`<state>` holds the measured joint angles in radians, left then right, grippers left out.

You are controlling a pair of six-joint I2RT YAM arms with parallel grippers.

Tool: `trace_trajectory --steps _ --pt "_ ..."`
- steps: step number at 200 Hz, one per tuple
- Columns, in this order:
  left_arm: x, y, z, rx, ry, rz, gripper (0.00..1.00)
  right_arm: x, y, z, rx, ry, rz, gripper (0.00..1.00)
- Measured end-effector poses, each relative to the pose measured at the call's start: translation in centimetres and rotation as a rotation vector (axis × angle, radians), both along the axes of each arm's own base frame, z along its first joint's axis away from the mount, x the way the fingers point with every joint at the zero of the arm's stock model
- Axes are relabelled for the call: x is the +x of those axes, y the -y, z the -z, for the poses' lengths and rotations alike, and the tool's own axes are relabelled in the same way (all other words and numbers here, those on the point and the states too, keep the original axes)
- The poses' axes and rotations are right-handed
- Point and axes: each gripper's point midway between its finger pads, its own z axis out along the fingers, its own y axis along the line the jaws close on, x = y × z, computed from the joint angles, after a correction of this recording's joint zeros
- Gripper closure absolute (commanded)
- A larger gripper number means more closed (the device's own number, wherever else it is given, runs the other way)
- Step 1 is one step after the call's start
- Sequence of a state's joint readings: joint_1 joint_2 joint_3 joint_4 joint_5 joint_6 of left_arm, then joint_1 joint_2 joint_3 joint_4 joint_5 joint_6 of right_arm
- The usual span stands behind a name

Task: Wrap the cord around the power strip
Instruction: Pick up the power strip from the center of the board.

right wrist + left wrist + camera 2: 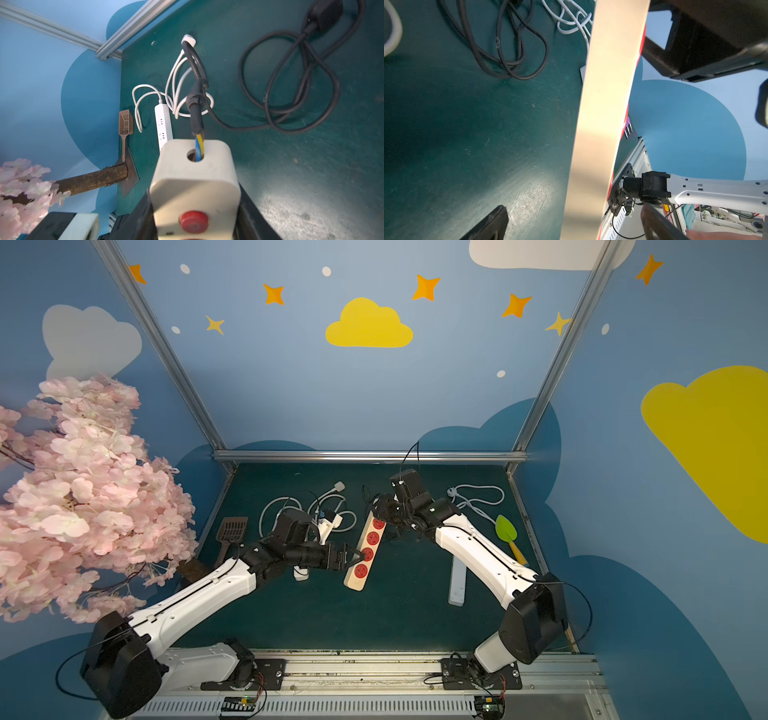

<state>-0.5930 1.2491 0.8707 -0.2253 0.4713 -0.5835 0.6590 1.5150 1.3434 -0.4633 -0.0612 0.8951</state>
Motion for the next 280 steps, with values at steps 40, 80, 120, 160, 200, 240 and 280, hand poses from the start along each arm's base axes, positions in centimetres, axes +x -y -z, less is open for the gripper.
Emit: trace_trajectory --steps 40,80,120,160,200,240,280 --pt "-1.0 1.9 0.6 -0.041 0.020 0.076 0.17 0.1 1.0 0.3 0.058 -0.010 0.062 0.88" --pt "-1.2 2.4 0.8 -0.051 0.061 0.112 0.23 0.9 1.7 -2.6 0.169 0.021 0.096 0.88" --pt "-0.9 2.5 0.2 -0.072 0.124 0.115 0.41 1.2 1.5 -3.4 0.223 0.018 0.103 0.88" --pt "-0.5 2.1 -1.1 -0.074 0.201 0.097 0.32 1.2 1.3 -3.8 0.250 0.011 0.098 0.88" --pt "-0.2 1.9 -1.3 -0.057 0.232 0.090 0.60 1.1 1.2 -3.8 0.259 0.003 0.095 0.89" --pt "0.3 2.1 -1.2 -0.047 0.239 0.097 0.75 1.3 1.4 -3.7 0.255 0.007 0.105 0.79" --pt "0.7 2.0 -2.2 -0.013 0.258 0.095 0.94 1.8 2.1 -4.2 0.275 0.015 0.071 0.31"
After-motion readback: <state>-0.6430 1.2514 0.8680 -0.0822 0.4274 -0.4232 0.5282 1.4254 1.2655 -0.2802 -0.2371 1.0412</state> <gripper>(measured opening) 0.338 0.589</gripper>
